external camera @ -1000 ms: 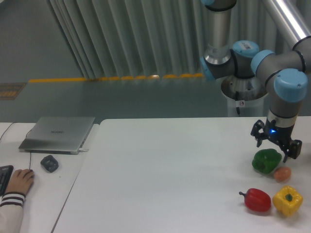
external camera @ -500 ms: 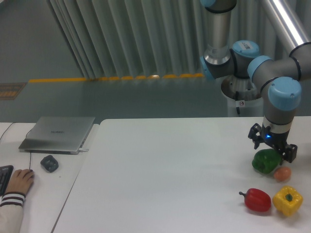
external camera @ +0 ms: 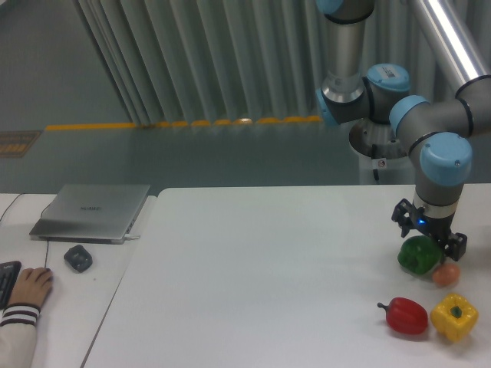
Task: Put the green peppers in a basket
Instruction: 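Close the gripper on the green pepper's stem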
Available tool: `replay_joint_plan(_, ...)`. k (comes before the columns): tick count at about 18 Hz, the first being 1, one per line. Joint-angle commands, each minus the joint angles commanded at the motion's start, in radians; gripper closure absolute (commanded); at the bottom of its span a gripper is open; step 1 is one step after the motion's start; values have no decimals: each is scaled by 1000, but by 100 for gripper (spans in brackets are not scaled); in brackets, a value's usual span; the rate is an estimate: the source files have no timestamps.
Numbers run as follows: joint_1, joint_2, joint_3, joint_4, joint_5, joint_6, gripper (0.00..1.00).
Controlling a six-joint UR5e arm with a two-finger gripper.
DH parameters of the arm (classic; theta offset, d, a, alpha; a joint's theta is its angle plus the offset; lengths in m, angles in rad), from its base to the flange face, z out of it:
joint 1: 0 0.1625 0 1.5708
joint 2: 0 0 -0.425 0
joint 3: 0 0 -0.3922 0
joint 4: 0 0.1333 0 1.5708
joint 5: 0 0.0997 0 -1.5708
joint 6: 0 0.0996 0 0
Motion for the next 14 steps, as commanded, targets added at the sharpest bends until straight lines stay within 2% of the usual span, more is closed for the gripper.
replay_joint_plan(14,-17,-12,-8,-8,0,0,0)
